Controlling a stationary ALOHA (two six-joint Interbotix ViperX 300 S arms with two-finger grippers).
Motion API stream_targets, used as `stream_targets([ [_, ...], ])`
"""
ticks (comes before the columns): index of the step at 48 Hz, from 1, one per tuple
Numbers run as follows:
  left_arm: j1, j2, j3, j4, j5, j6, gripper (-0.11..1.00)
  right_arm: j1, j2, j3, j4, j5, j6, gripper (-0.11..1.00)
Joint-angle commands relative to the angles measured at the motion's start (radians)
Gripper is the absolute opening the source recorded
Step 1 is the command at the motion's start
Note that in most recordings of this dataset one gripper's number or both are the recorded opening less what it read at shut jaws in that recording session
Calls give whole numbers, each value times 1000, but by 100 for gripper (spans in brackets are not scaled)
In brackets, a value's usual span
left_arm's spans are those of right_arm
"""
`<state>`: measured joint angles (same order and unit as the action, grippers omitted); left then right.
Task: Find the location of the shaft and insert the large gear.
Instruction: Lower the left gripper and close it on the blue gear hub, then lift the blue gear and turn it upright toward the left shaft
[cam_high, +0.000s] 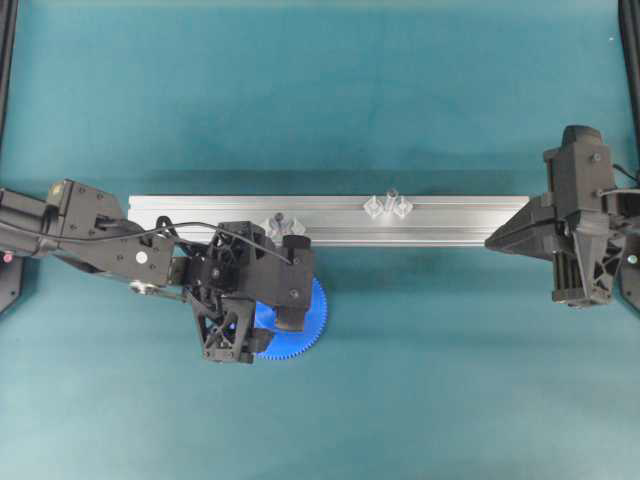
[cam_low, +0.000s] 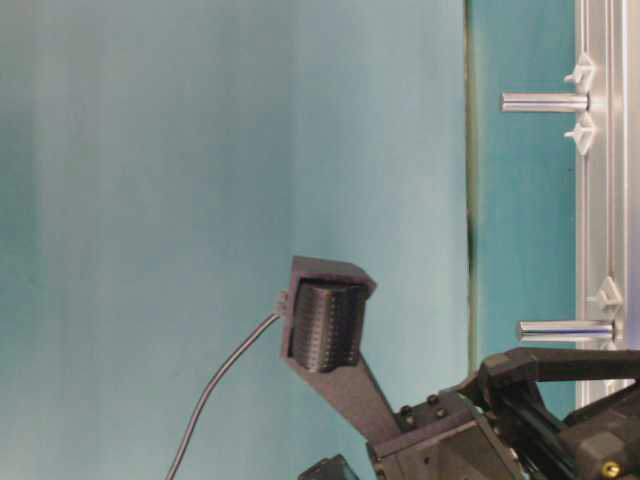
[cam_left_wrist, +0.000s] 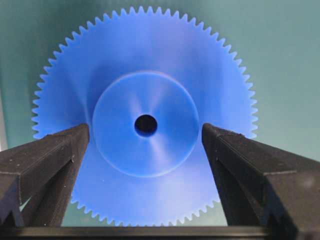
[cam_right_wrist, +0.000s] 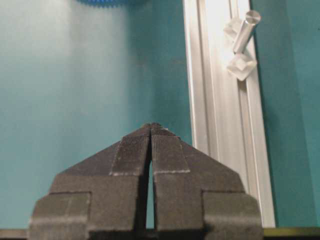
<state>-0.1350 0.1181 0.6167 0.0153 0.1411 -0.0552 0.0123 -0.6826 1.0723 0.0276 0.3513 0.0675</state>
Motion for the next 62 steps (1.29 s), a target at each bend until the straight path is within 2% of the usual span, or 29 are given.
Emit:
stream_targets([
  [1, -5, -6, -23, 3, -5, 0, 94, 3, -3, -8, -2, -6, 5, 2],
  [23, -5, 21, -46, 3, 5, 2, 94, 3, -3, -5, -2, -9, 6, 2],
  [37, -5, 25, -64, 3, 89, -5, 92, 3, -6, 5, -2, -20, 6, 2],
  [42, -5, 26, -80, 3, 114, -5, 87, 3, -11, 11, -2, -32, 6, 2],
  [47, -6, 25, -92, 3, 118, 5, 71, 3, -18, 17, -2, -37, 6, 2],
  [62, -5, -3, -112, 3, 91, 12, 71, 3, -48, 29, -2, -37, 8, 2],
])
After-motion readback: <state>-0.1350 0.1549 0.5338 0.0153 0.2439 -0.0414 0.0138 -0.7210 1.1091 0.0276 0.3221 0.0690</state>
